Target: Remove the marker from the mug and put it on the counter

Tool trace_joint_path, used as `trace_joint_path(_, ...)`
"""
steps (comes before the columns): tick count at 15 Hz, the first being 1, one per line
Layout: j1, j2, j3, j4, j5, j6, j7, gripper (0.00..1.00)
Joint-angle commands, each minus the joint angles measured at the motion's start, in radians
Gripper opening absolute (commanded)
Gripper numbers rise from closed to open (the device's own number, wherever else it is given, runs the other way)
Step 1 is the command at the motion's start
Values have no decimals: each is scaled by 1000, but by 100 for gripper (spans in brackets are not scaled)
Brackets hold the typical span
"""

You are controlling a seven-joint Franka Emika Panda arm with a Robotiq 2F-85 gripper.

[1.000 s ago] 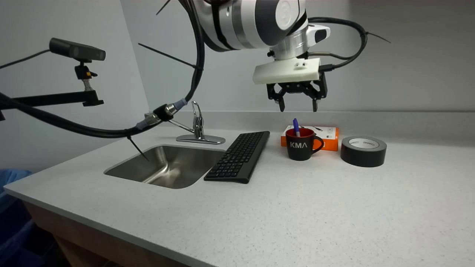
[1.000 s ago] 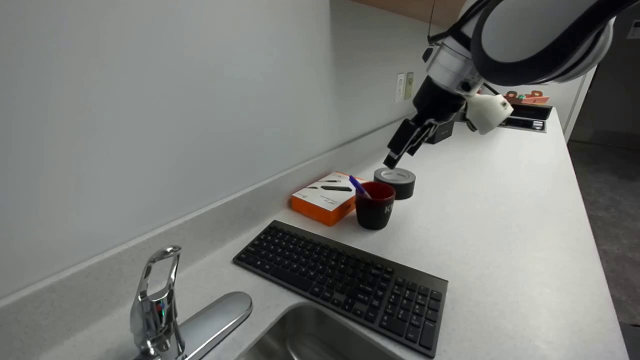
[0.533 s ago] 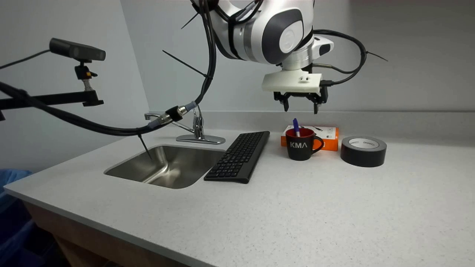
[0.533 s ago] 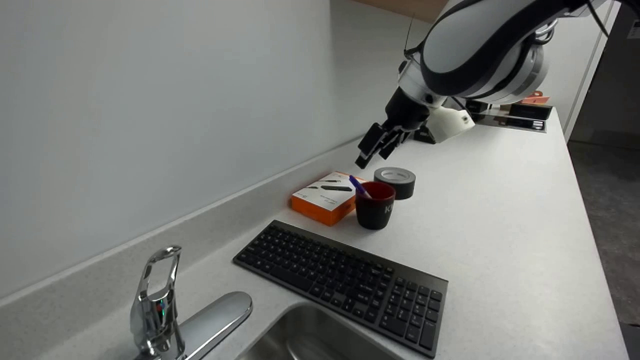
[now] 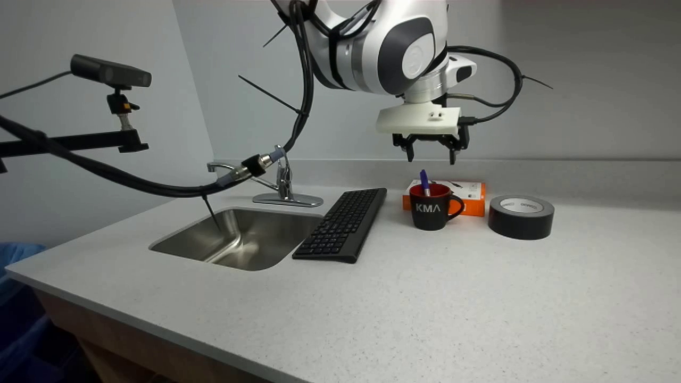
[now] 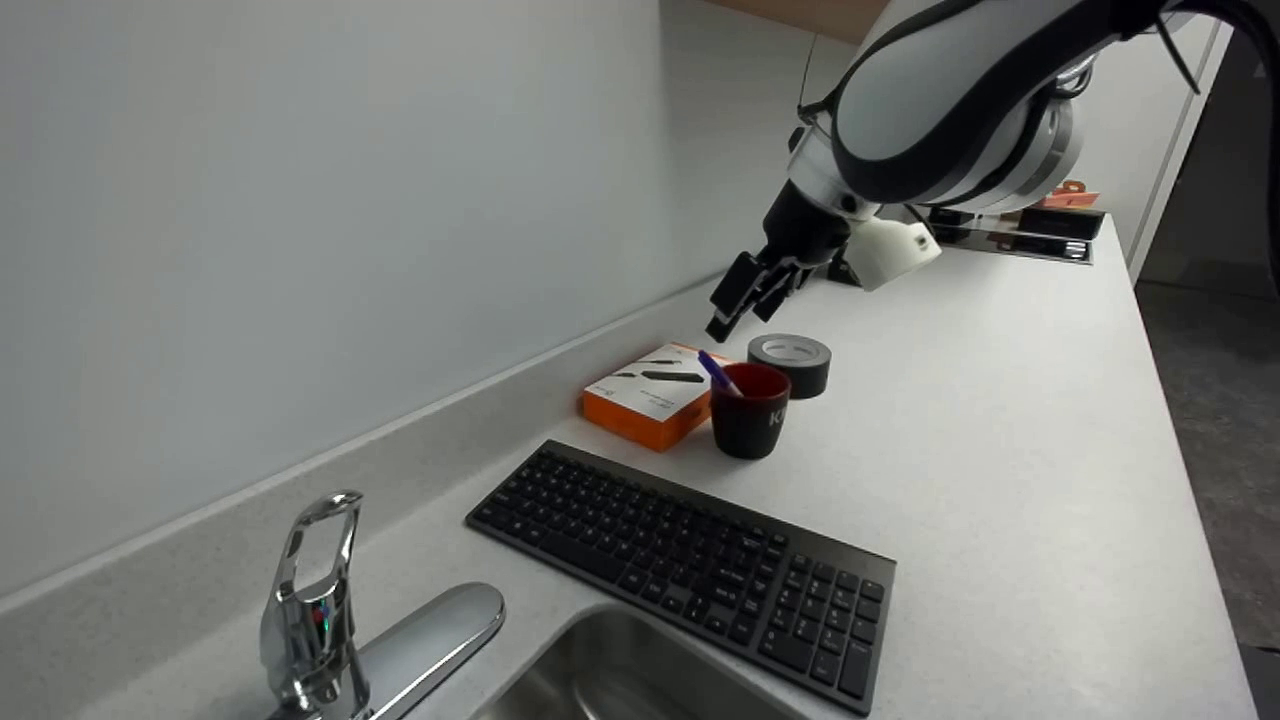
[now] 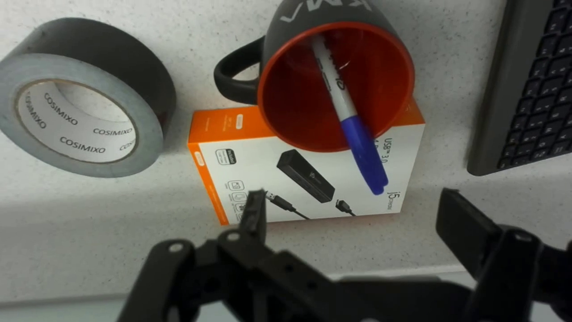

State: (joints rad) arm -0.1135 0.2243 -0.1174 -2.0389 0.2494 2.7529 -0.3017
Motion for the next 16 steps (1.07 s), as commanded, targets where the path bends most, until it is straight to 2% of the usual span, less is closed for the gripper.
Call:
trace_joint_path(1,-4,34,15,11,-91,16,65,100)
trace_joint_path(5,-2,68,29,23,-151,18,76,100)
trace_joint_path(9,-7,86,53,25,-161,40,60,100)
trace_joint_path(12,-15,96,75,25,-150,87,40,100)
trace_joint_path(16,-9,128,64,33,-186,181,62,100)
